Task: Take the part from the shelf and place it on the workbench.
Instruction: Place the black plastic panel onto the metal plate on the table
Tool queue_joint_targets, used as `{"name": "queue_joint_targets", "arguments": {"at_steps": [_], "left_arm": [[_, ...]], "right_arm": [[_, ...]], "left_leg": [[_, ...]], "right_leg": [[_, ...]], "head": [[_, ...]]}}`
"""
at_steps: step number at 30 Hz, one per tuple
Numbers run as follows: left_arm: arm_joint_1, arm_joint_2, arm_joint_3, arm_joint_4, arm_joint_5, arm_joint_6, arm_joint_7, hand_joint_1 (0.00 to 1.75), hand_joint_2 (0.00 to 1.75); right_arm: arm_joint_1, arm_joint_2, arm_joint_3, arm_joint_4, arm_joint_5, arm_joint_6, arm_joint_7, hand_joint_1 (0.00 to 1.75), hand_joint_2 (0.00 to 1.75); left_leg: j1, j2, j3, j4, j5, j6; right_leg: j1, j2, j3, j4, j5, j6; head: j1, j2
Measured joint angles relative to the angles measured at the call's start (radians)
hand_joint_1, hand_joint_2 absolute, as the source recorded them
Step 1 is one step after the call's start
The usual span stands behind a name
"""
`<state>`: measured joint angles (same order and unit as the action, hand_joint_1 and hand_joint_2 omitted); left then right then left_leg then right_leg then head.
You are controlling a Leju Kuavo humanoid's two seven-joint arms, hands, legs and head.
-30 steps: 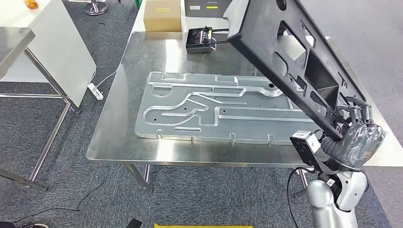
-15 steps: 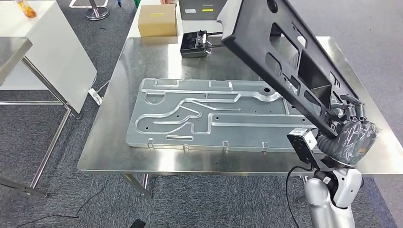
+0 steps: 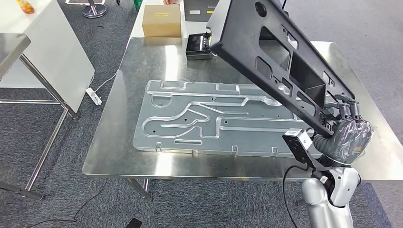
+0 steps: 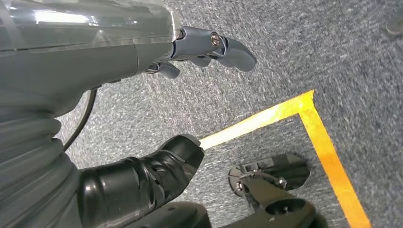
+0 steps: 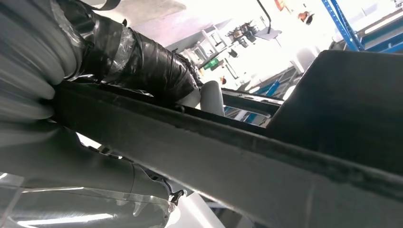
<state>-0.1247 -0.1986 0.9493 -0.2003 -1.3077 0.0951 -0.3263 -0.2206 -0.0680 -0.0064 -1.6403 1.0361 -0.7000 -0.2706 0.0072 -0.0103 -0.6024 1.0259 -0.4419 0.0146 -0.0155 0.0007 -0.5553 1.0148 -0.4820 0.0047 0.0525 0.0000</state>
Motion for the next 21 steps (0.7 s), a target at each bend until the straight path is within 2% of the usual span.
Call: {"name": "queue_joint_targets", "arguments": {"at_steps": [3, 7, 11, 15, 18, 21], "left_arm": [[0.000, 0.000, -0.005, 0.000, -0.002, 0.000, -0.001, 0.00, 1.75], [0.000, -0.001, -0.005, 0.000, 0.002, -0.003, 0.006, 0.00, 0.00], [-0.004, -0.002, -0.009, 0.000, -0.002, -0.009, 0.021, 0.00, 0.00], [-0.010, -0.004, -0.020, 0.000, -0.008, -0.010, 0.037, 0.00, 0.00], [-0.015, -0.005, -0.030, 0.000, -0.010, -0.011, 0.043, 0.00, 0.00], [-0.020, -0.006, -0.034, 0.000, -0.010, -0.012, 0.047, 0.00, 0.00]], "right_arm": [[-0.001, 0.000, 0.004, 0.004, 0.003, 0.000, 0.003, 1.38, 1.75], [-0.004, 0.000, 0.009, 0.015, 0.079, 0.000, 0.021, 1.41, 1.75], [-0.029, -0.001, 0.015, 0.032, 0.263, 0.000, 0.087, 1.44, 1.75], [-0.086, -0.031, 0.033, 0.082, 0.441, 0.001, 0.210, 1.52, 1.75], [-0.156, -0.076, 0.057, 0.162, 0.488, 0.022, 0.287, 1.52, 1.75], [-0.216, -0.116, 0.078, 0.240, 0.490, 0.041, 0.316, 1.53, 1.75]], "left_leg": [[-0.001, 0.000, 0.000, 0.000, -0.001, 0.004], [-0.002, 0.001, 0.000, 0.000, -0.001, 0.004], [-0.002, 0.001, 0.000, 0.000, 0.000, 0.005], [-0.001, 0.001, 0.000, 0.000, 0.001, 0.005], [0.000, 0.002, 0.000, 0.000, 0.001, 0.005], [0.000, 0.002, 0.001, 0.000, 0.002, 0.005]], "right_leg": [[0.000, 0.000, 0.001, -0.003, 0.002, 0.004], [-0.002, 0.000, 0.000, -0.004, 0.002, 0.016], [-0.001, 0.000, -0.001, -0.003, 0.002, 0.018], [0.001, 0.000, -0.001, -0.001, 0.002, 0.018], [0.001, 0.000, -0.002, 0.000, 0.002, 0.018], [0.001, 0.000, -0.001, 0.000, 0.002, 0.018]], "head": [[0.000, 0.000], [0.000, 0.000], [0.000, 0.000], [0.000, 0.000], [0.000, 0.000], [0.000, 0.000]]}}
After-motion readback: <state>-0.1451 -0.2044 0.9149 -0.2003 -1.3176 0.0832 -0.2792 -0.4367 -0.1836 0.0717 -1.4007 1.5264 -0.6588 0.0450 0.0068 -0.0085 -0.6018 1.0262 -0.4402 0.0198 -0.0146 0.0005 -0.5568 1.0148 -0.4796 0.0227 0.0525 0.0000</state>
